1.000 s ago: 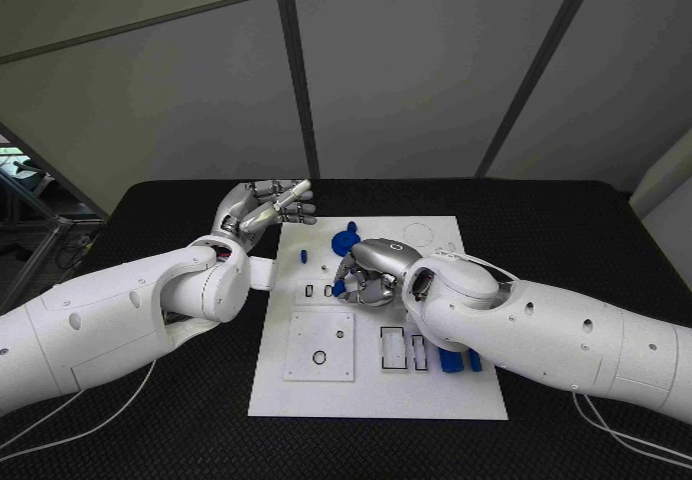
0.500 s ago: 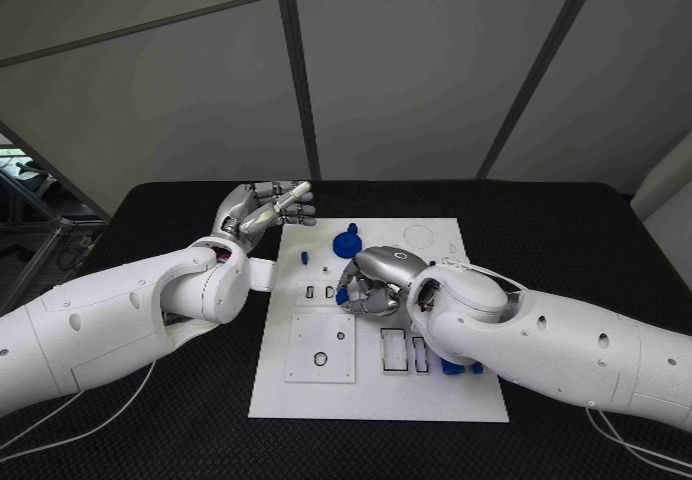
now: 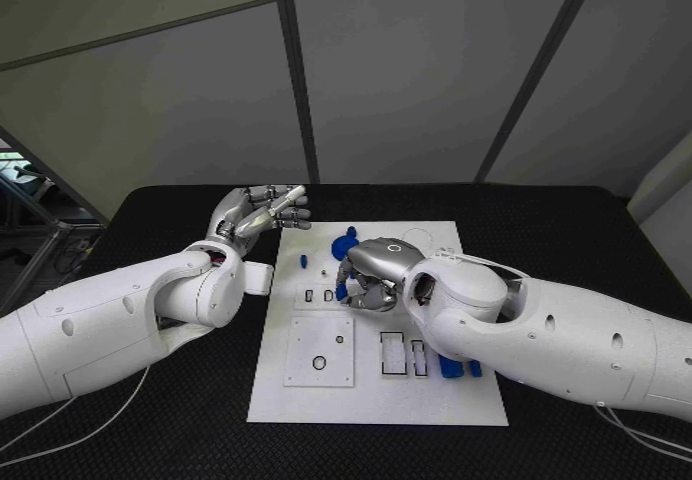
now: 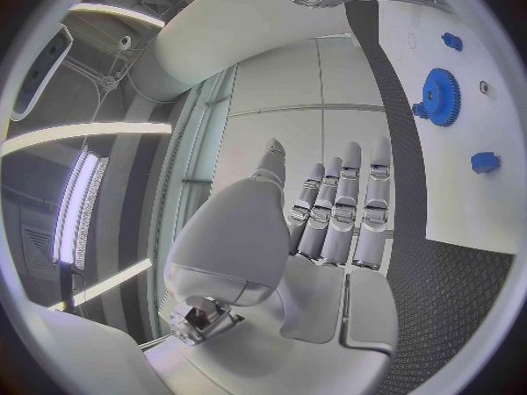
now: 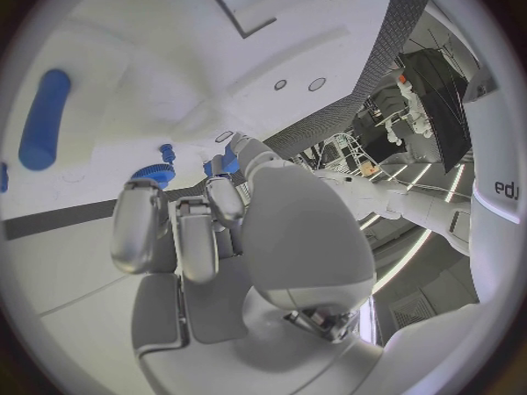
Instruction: Assemble the parts on the task board
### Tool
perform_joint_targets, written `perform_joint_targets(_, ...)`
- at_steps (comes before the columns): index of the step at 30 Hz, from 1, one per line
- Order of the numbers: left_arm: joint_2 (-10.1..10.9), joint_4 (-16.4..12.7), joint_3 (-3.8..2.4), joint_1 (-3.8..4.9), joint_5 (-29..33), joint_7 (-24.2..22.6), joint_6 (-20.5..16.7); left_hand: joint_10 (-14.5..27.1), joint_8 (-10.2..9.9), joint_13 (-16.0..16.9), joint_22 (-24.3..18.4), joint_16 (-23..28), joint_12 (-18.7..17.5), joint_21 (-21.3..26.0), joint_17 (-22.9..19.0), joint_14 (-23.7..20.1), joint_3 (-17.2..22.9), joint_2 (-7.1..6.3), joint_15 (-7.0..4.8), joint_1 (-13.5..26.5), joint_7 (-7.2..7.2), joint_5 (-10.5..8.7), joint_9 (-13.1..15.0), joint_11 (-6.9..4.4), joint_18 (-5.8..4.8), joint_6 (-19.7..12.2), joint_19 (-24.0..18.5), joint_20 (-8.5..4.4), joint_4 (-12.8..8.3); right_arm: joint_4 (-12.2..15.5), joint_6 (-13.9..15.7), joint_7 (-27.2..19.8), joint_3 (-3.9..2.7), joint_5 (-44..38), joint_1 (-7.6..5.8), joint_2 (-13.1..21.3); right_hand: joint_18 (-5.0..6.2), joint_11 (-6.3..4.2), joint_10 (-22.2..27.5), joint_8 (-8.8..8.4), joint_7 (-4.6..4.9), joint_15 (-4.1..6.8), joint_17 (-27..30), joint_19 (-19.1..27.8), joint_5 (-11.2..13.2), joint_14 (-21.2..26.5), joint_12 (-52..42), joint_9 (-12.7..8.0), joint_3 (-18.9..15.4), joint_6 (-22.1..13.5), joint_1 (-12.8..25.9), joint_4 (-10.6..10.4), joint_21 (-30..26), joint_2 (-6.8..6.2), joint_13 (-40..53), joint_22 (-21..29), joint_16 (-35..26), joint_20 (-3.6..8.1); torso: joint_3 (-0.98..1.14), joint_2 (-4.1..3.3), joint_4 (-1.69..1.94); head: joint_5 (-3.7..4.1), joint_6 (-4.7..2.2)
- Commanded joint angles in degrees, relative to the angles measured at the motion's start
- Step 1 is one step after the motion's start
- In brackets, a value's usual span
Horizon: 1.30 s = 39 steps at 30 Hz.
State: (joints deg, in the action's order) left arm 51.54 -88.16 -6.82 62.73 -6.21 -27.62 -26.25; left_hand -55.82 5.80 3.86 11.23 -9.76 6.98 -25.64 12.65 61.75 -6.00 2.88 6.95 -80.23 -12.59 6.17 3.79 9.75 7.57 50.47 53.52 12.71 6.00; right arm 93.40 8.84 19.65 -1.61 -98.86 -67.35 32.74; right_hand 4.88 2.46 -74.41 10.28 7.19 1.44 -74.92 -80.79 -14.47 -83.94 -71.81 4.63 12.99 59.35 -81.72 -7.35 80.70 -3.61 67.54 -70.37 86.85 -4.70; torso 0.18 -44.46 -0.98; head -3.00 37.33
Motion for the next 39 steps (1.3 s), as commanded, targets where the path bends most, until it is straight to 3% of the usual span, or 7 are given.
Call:
perform_joint_targets(1, 0.02, -0.08, -0.05, 0.09, -0.03, -0.13, 0.52, -0.09, -0.37, -0.01, -0.01, 0.31, -0.27, 0.04, 0.14, -0.31, -0.13, 0.57, 0.12, -0.15, -0.16, 0.17, -0.04, 0.27, 2.72, 0.19, -0.55, 0.11, -0.41, 0.40, -2.54, 3.18, -0.02, -4.63, -0.47, -0.30, -1.00, -0.11, -0.03, 0.21, 0.00, 0.35, -8.82, -0.07, -0.09, -4.70, -0.02, 0.09, 0.40, 0.32, 0.54, 0.01, 0.08, 0.22, 0.06, -0.09, -0.08, 0.36, 0.01, -0.08, 0.02, 0.03, -0.08)
perform_joint_targets(10, -0.08, 0.17, -0.05, 0.09, -0.03, 0.06, 0.57, -0.09, -0.37, -0.01, -0.01, 0.31, -0.27, 0.04, 0.14, -0.31, -0.13, 0.57, 0.12, -0.15, -0.16, 0.17, -0.04, 0.27, 2.72, 0.19, -0.55, 0.11, -0.41, -0.19, -5.88, 5.61, -0.01, -9.80, -1.34, -2.47, -1.07, -0.21, -0.22, 0.38, -0.14, 0.43, -8.77, -0.26, -0.42, -4.69, -0.16, 0.15, 0.53, 0.62, 0.66, 0.12, 0.25, 0.09, 0.24, -0.47, -0.12, 0.39, 0.00, -0.08, 0.13, 0.04, -0.18)
perform_joint_targets(15, -0.19, 0.24, -0.05, 0.09, -0.03, 0.11, 0.60, -0.09, -0.37, -0.01, -0.01, 0.31, -0.27, 0.04, 0.14, -0.31, -0.13, 0.57, 0.12, -0.15, -0.16, 0.17, -0.04, 0.27, 2.72, 0.19, -0.55, 0.11, -0.41, -1.24, -7.81, 6.25, 0.01, -10.52, -1.60, -3.93, -1.08, -0.26, -0.19, 0.46, -0.19, 0.46, -8.80, -0.30, -0.53, -4.70, -0.10, 0.18, 0.60, 0.74, 0.69, 0.17, 0.28, 0.07, 0.18, -0.54, -0.11, 0.41, 0.00, -0.09, 0.13, -0.94, 0.20)
perform_joint_targets(20, -0.22, 0.28, -0.05, 0.09, -0.03, 0.13, 0.59, -0.09, -0.37, -0.01, -0.01, 0.31, -0.27, 0.04, 0.14, -0.31, -0.13, 0.57, 0.12, -0.15, -0.16, 0.17, -0.04, 0.27, 2.72, 0.19, -0.55, 0.11, -0.41, -2.14, -9.45, 6.46, 0.03, -10.63, -1.67, -4.54, -1.07, -0.27, -0.12, 0.45, -0.19, 0.47, -8.70, -0.27, -0.56, -4.67, -0.01, 0.18, 0.60, 0.73, 0.73, 0.18, 0.25, 0.01, 0.07, -0.48, -0.17, 0.42, 0.00, -0.07, 0.14, -1.28, 0.27)
perform_joint_targets(28, -0.23, 0.58, -0.05, 0.10, -0.03, 0.10, 0.58, -0.09, -0.37, -0.01, -0.01, 0.31, -0.27, 0.04, 0.14, -0.31, -0.13, 0.57, 0.12, -0.15, -0.16, 0.17, -0.04, 0.27, 2.72, 0.19, -0.55, 0.11, -0.41, -3.16, -10.68, 6.45, 0.04, -10.78, -1.70, -5.08, -1.07, -0.27, -0.10, 0.45, -0.19, 0.48, -8.68, -0.26, -0.57, -4.67, 0.02, 0.17, 0.60, 0.73, 0.75, 0.18, 0.23, -0.01, 0.05, -0.45, -0.17, 0.42, 0.10, -0.12, 0.10, -1.08, 0.19)
perform_joint_targets(39, -0.60, 1.08, -0.05, 0.10, -0.03, 0.11, 0.62, -0.09, -0.37, -0.01, -0.01, 0.31, -0.27, 0.04, 0.14, -0.31, -0.13, 0.57, 0.12, -0.15, -0.16, 0.17, -0.04, 0.27, 2.72, 0.19, -0.55, 0.11, -0.41, -3.54, -11.87, 5.82, 0.06, -10.84, -1.71, -5.84, -1.05, -0.25, -0.05, 0.43, -0.16, 0.49, -8.56, -0.21, -0.57, -4.64, 0.09, 0.16, 0.59, 0.69, 1.00, 0.11, 0.17, -0.10, -0.01, -0.36, -0.25, 0.45, 0.09, -0.15, 0.13, -2.06, 0.49)
